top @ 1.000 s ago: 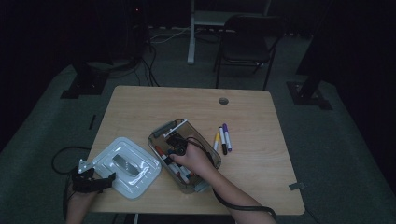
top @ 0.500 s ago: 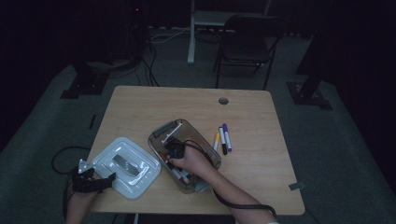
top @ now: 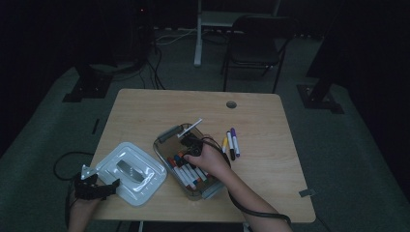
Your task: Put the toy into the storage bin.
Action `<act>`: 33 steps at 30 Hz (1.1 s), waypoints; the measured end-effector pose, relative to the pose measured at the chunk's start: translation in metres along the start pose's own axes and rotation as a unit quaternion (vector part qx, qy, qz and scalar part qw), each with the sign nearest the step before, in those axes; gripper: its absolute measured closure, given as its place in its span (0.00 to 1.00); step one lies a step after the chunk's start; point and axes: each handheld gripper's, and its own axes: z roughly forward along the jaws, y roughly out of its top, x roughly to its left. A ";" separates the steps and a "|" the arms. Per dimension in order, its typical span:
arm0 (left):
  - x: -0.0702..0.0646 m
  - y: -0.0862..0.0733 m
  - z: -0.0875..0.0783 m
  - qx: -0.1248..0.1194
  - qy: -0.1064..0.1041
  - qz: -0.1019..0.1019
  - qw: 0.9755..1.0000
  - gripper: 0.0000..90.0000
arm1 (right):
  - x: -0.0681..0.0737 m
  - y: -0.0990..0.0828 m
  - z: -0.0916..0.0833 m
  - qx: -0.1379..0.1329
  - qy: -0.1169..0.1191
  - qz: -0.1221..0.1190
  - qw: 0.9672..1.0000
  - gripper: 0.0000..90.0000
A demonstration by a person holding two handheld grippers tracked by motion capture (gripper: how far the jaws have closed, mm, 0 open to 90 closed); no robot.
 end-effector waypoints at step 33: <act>0.000 0.000 0.000 0.000 0.000 0.000 1.000 0.01 | -0.081 -0.034 -0.103 -0.143 -0.081 0.071 0.984 0.56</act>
